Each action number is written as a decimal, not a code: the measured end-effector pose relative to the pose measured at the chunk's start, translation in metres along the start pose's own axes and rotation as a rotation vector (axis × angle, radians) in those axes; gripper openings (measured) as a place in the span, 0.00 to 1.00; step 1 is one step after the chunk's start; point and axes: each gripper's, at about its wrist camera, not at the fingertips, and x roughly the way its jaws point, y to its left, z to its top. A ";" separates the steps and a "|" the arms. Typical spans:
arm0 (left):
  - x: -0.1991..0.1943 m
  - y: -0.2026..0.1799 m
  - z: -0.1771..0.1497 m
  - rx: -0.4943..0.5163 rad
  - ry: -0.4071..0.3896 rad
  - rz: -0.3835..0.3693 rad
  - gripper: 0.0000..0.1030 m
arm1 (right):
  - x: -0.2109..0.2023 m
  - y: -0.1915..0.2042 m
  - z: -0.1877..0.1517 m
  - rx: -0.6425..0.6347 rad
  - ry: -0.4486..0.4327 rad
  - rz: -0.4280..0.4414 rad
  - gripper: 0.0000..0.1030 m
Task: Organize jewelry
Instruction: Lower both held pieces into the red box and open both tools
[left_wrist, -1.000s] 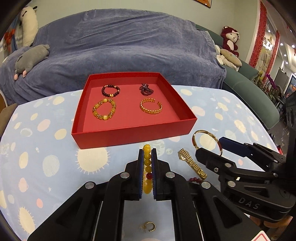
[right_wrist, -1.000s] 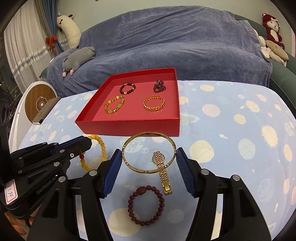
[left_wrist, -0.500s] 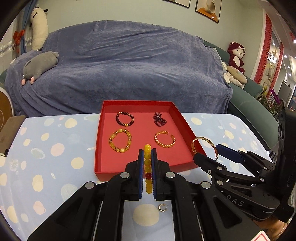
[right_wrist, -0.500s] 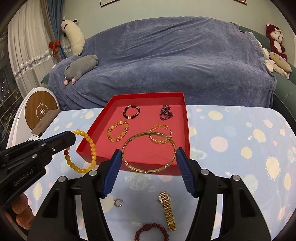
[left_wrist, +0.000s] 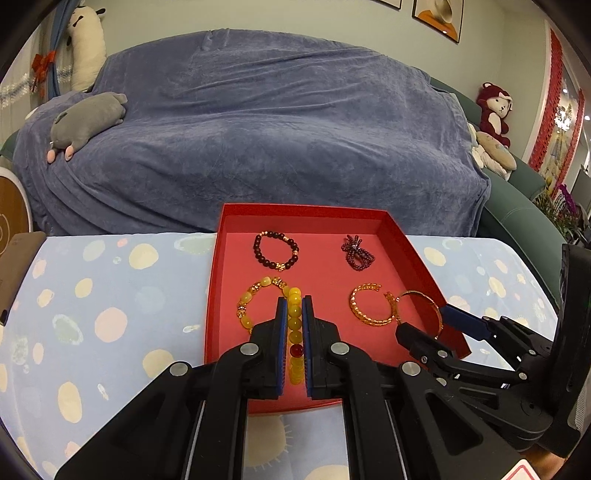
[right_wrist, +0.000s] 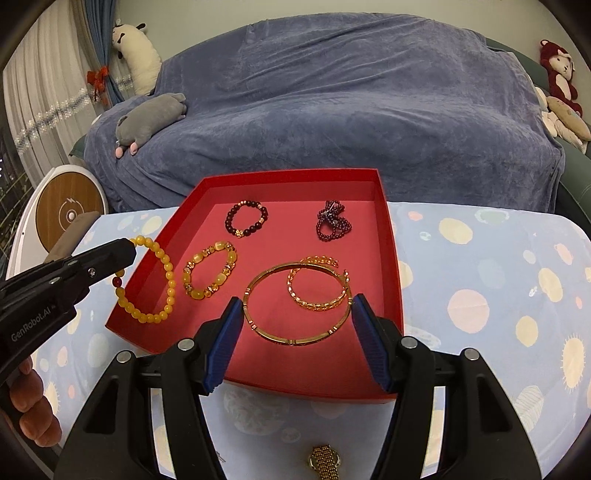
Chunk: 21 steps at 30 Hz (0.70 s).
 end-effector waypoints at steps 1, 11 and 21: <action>0.004 0.002 -0.001 -0.002 0.007 -0.001 0.06 | 0.004 0.000 -0.002 -0.004 0.012 -0.004 0.56; 0.029 0.011 -0.012 -0.012 0.038 0.007 0.06 | 0.026 0.003 -0.009 -0.031 0.050 -0.014 0.56; 0.015 0.012 -0.019 -0.019 0.034 0.062 0.37 | 0.000 -0.007 -0.011 0.013 0.007 -0.051 0.67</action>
